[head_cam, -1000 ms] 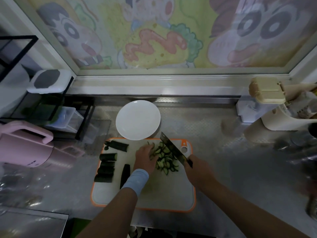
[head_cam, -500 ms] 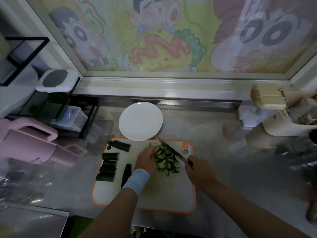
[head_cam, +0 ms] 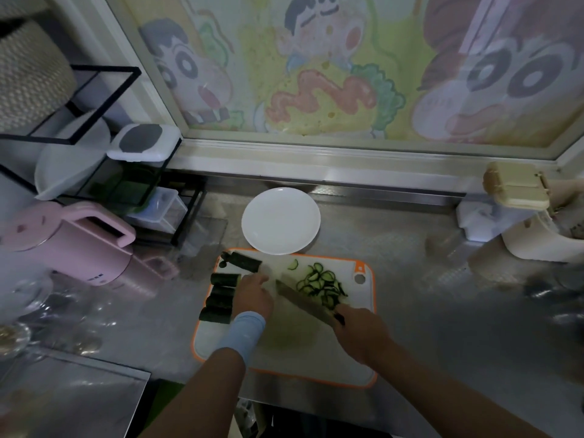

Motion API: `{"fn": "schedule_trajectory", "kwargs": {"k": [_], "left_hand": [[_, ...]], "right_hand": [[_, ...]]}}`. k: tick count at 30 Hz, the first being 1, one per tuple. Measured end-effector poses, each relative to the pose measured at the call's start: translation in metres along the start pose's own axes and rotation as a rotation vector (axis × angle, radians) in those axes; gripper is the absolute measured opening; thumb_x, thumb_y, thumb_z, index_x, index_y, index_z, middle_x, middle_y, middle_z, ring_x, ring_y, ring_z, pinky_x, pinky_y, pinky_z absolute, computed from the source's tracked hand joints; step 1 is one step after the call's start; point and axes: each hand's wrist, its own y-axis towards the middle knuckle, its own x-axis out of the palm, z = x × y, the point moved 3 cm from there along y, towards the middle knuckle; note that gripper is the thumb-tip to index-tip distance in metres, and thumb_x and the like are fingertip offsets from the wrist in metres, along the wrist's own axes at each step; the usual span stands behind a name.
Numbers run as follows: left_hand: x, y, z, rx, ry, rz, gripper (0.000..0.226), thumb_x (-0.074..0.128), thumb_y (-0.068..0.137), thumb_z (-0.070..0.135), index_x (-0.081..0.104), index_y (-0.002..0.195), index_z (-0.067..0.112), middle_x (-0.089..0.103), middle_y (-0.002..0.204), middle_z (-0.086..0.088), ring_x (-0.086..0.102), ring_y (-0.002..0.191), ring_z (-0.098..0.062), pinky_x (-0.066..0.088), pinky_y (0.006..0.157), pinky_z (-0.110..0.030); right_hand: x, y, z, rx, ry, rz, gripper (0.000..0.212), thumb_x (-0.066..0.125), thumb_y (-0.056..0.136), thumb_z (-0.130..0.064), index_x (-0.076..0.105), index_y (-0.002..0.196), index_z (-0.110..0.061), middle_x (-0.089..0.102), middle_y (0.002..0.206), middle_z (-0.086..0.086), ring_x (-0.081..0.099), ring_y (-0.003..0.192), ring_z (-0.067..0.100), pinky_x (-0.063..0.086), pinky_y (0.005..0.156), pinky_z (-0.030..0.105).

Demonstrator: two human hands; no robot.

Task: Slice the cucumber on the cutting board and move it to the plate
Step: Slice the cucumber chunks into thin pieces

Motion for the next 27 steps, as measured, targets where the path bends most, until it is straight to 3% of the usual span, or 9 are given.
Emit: {"fn": "schedule_trajectory", "kwargs": {"k": [4,7,13,20,23,27], "left_hand": [[0.004,-0.018,-0.026,-0.022,0.255,-0.036,0.031,0.05,0.089,0.024,0.053,0.12,0.021,0.044,0.127,-0.007,0.038,0.118,-0.028,0.041,0.093,-0.039],[0.007,-0.03,-0.041,-0.076,0.332,-0.044,0.041,0.051,0.087,0.037,0.044,0.125,0.023,0.038,0.125,-0.007,0.036,0.116,-0.027,0.042,0.09,-0.04],[0.015,-0.029,-0.046,-0.044,0.186,-0.079,0.044,0.053,0.09,0.018,0.044,0.133,0.016,0.04,0.13,-0.012,0.036,0.122,-0.029,0.039,0.098,-0.04],[0.028,-0.032,-0.036,0.198,0.135,-0.258,0.04,0.054,0.09,0.022,0.051,0.13,0.022,0.044,0.134,-0.005,0.035,0.127,-0.025,0.033,0.106,-0.036],[0.028,-0.036,-0.034,0.206,0.198,-0.3,0.044,0.053,0.085,0.017,0.052,0.128,0.025,0.043,0.132,-0.004,0.033,0.126,-0.026,0.037,0.103,-0.038],[0.024,-0.031,-0.029,0.21,0.211,-0.278,0.045,0.059,0.082,0.029,0.053,0.126,0.024,0.045,0.126,-0.002,0.038,0.121,-0.024,0.04,0.098,-0.035]], "right_hand": [[-0.001,0.001,0.009,0.045,0.056,0.077,0.019,0.041,0.094,-0.038,0.053,0.09,-0.024,0.062,0.075,0.005,0.059,0.067,0.029,0.041,0.055,0.033],[0.003,-0.004,0.004,0.025,0.053,0.086,0.017,0.043,0.095,-0.037,0.051,0.086,-0.026,0.058,0.07,0.0,0.055,0.062,0.023,0.037,0.053,0.03],[0.018,-0.013,0.005,0.076,0.041,0.088,0.015,0.042,0.097,-0.034,0.052,0.092,-0.024,0.06,0.075,0.002,0.051,0.061,0.022,0.038,0.055,0.03],[0.009,-0.008,0.006,0.093,-0.005,0.126,0.017,0.038,0.097,-0.039,0.042,0.086,-0.028,0.056,0.068,-0.001,0.053,0.057,0.022,0.048,0.053,0.039],[0.013,-0.009,-0.008,0.064,0.023,0.13,0.018,0.039,0.098,-0.038,0.047,0.087,-0.026,0.057,0.07,-0.001,0.053,0.06,0.021,0.045,0.053,0.035],[0.018,-0.007,-0.025,0.06,0.026,0.127,0.02,0.036,0.099,-0.039,0.05,0.091,-0.026,0.059,0.078,-0.002,0.053,0.068,0.019,0.038,0.056,0.031]]}}
